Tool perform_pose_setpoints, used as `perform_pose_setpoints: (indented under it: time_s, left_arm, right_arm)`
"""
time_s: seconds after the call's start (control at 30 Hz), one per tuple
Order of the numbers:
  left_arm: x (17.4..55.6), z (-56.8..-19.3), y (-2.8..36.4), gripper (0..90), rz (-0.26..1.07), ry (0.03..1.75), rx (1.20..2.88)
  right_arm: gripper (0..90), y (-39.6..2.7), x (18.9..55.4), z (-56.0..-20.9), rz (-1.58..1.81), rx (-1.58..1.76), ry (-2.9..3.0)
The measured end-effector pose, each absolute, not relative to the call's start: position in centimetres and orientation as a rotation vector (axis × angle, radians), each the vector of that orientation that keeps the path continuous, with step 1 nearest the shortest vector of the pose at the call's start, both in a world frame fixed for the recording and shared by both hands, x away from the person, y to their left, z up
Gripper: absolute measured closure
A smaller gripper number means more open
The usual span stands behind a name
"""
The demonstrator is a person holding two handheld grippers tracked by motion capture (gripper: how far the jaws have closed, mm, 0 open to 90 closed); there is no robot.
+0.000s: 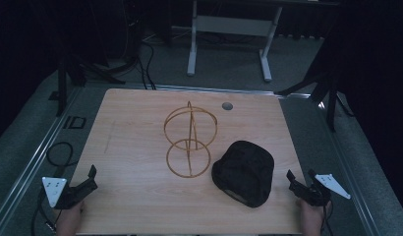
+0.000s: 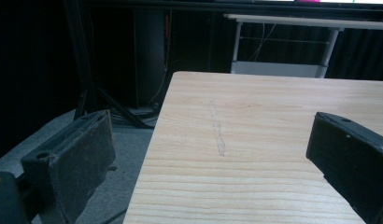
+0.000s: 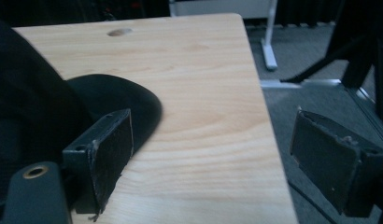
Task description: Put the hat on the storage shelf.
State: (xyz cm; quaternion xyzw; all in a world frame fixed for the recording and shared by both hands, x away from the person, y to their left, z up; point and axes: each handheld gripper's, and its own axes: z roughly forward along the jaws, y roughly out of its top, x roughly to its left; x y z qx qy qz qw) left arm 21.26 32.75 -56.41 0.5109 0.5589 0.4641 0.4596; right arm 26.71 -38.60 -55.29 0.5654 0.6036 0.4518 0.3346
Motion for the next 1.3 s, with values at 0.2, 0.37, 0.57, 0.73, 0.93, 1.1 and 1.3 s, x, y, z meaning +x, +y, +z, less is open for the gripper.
perform_pose_setpoints:
  time_s: [0.2, 0.37, 0.57, 0.73, 0.93, 1.1, 1.3]
  left_arm:
    - [21.4, -56.5, 32.7, 1.7, 1.14, 1.373, 1.271]
    - [21.4, -56.4, 32.7, 1.8, 1.136, 1.378, 1.274]
    - [21.5, -56.4, 32.7, 1.8, 1.137, 1.378, 1.278]
    - [21.5, -56.4, 32.6, 1.8, 1.139, 1.375, 1.28]
    - [21.4, -56.4, 32.6, 1.8, 1.138, 1.369, 1.285]
    - [21.4, -56.4, 32.5, 1.8, 1.137, 1.369, 1.286]
    - [21.4, -56.4, 32.5, 1.8, 1.135, 1.368, 1.286]
  right_arm:
    - [13.3, -39.5, 26.2, -55.3, 1.195, 1.512, 1.573]
    - [14.7, -40.7, 25.7, -54.9, 1.269, 1.516, 1.626]
    - [17.2, -40.3, 25.4, -53.7, 1.346, 1.504, 1.741]
    - [17.1, -39.1, 25.1, -52.3, 1.408, 1.441, 1.841]
    - [14.1, -37.1, 25.0, -51.0, 1.422, 1.373, 1.931]
    - [13.2, -34.9, 24.7, -50.0, 1.436, 1.317, 1.974]
    - [13.0, -32.2, 23.9, -48.9, 1.451, 1.209, 2.031]
